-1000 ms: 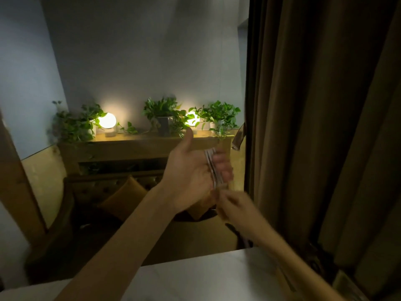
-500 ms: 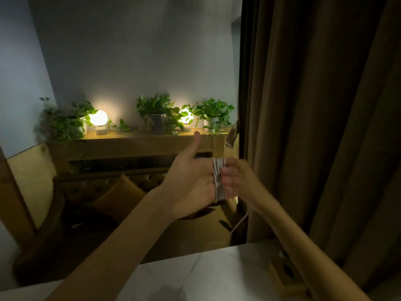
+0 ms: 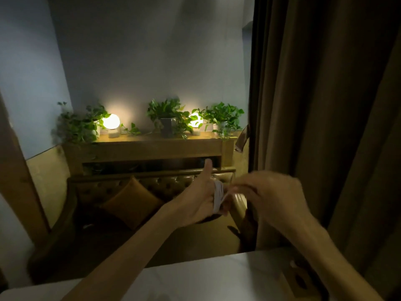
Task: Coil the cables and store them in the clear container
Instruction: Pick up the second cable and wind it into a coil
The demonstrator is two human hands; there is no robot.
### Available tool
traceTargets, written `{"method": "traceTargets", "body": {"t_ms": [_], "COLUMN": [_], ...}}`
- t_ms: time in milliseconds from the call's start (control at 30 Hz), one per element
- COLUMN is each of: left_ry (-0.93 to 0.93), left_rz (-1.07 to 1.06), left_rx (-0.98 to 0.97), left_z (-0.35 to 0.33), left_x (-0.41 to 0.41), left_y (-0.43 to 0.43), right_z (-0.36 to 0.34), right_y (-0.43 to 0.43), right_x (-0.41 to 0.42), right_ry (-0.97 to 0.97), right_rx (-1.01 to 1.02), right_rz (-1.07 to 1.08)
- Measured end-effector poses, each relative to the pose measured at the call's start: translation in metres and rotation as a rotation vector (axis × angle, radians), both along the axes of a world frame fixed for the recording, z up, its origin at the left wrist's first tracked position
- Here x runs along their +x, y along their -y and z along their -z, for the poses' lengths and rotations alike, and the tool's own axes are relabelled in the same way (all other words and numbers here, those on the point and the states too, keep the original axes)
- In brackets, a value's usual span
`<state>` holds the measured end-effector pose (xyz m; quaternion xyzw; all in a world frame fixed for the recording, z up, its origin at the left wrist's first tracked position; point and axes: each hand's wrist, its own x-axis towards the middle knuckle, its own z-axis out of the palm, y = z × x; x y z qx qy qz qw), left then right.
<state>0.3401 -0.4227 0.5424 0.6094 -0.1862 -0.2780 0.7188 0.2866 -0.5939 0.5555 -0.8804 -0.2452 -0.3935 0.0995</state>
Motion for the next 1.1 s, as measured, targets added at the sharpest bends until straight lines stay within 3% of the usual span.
{"method": "traceTargets", "body": {"t_ms": [67, 233, 367, 533, 600, 667, 733, 800, 833, 900, 1000, 1100], "left_ry": [0.007, -0.215, -0.245, -0.117, -0.254, -0.238, -0.11, -0.022, 0.002, -0.002, -0.133, -0.333], "left_rz": [0.083, 0.3, 0.341, -0.217, -0.366, -0.458, -0.371, -0.15, -0.048, 0.128, 0.217, 0.09], "left_rx": [0.022, -0.29, -0.425, -0.521, -0.61, -0.402, -0.103, 0.021, 0.028, -0.02, -0.326, -0.646], "left_z": [0.001, -0.02, -0.022, -0.032, -0.028, -0.016, -0.005, 0.001, -0.002, -0.016, -0.035, -0.03], "left_x": [-0.017, -0.034, -0.04, -0.004, 0.012, 0.017, -0.001, -0.027, -0.041, -0.057, -0.057, -0.037], "left_y": [0.006, -0.005, -0.006, -0.012, -0.01, -0.006, -0.002, 0.0, -0.002, -0.006, -0.015, -0.015], "right_z": [-0.015, 0.002, 0.026, 0.056, 0.052, 0.033, 0.011, -0.007, -0.012, -0.01, 0.017, 0.05], "right_y": [0.01, -0.007, -0.033, -0.045, -0.04, -0.034, -0.024, -0.007, 0.0, 0.005, -0.017, -0.044], "right_x": [0.017, 0.029, 0.012, -0.015, -0.023, -0.03, -0.026, -0.011, -0.002, 0.013, 0.016, -0.003], "right_ry": [0.004, -0.61, -0.92, -0.801, -0.745, -0.582, -0.207, 0.064, 0.077, -0.177, -0.636, -0.709], "right_rx": [0.051, 0.692, 0.964, 0.631, 0.402, 0.105, -0.092, -0.062, -0.003, 0.239, 0.665, 0.658], "right_rz": [-0.094, -0.517, -0.543, -0.439, -0.345, -0.179, -0.019, -0.028, -0.083, -0.297, -0.588, -0.486]}}
